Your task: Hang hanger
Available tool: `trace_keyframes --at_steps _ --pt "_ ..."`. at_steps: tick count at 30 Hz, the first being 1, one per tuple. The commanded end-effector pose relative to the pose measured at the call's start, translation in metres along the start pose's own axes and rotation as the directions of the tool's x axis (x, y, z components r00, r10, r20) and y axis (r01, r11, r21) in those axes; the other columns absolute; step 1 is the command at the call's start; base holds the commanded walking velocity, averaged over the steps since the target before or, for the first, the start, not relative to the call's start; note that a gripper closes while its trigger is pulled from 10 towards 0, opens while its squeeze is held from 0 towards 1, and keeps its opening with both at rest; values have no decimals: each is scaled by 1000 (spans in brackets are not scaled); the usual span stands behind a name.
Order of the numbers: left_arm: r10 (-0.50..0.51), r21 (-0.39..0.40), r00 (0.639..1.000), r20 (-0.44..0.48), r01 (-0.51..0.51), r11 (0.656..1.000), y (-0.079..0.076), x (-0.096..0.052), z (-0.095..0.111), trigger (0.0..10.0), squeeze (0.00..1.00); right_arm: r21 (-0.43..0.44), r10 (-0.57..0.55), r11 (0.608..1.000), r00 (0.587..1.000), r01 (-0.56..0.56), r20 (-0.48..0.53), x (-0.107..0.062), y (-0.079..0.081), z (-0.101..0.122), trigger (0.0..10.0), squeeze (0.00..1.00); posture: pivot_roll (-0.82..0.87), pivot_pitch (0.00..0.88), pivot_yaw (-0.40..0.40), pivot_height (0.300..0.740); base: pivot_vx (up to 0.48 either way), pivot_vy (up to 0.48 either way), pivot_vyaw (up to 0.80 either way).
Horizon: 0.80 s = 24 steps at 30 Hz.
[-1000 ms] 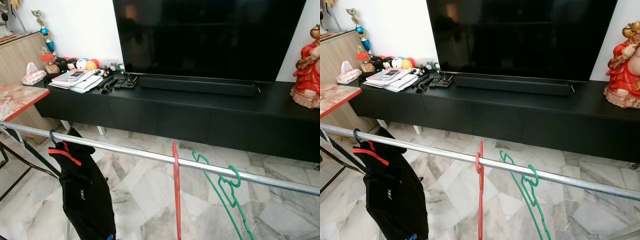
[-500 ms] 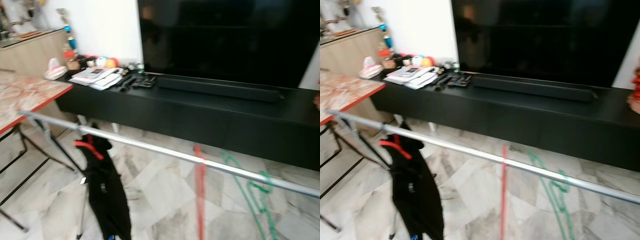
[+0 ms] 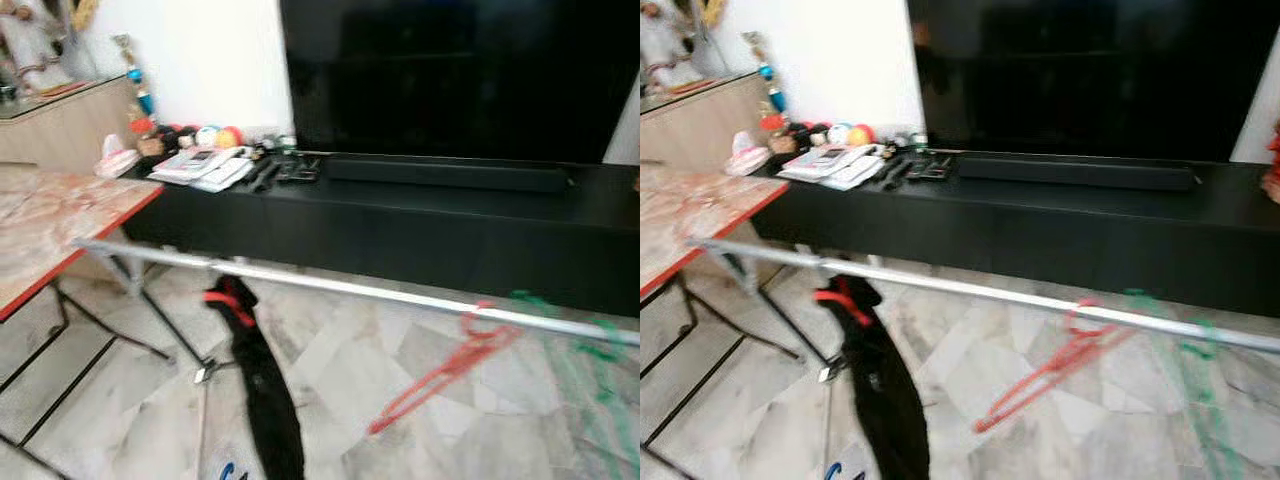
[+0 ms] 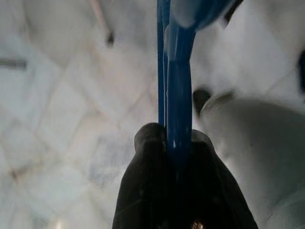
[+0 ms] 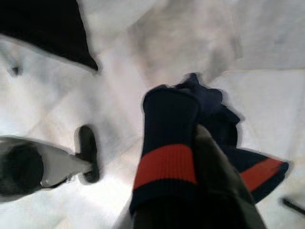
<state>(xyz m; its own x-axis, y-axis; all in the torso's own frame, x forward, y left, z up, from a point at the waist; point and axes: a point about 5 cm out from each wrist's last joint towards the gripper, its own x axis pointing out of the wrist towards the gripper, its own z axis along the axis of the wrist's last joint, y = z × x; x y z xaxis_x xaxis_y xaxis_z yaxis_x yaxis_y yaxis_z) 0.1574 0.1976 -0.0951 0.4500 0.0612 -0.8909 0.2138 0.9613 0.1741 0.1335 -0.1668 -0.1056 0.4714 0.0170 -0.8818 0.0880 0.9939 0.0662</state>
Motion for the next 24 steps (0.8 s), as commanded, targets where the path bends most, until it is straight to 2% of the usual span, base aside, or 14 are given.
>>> trace_keyframes --at_steps 1,20,24 --pt "1 -2 1000 -5 -1 1000 1 0 0 10000 0 -2 9 1000 1000 -9 -1 0 1 0 10000 0 -43 8 58 740 0 480 0" --pt "-4 -3 1000 -7 4 1000 1 0 -1 10000 0 -8 17 1000 1000 -17 -3 0 -1 -1 10000 0 -37 10 57 740 0 475 0" --pt "-2 2 1000 -5 2 1000 1 0 0 10000 0 -3 16 1000 1000 -16 -2 0 -1 -1 10000 0 -36 10 57 740 0 66 0"
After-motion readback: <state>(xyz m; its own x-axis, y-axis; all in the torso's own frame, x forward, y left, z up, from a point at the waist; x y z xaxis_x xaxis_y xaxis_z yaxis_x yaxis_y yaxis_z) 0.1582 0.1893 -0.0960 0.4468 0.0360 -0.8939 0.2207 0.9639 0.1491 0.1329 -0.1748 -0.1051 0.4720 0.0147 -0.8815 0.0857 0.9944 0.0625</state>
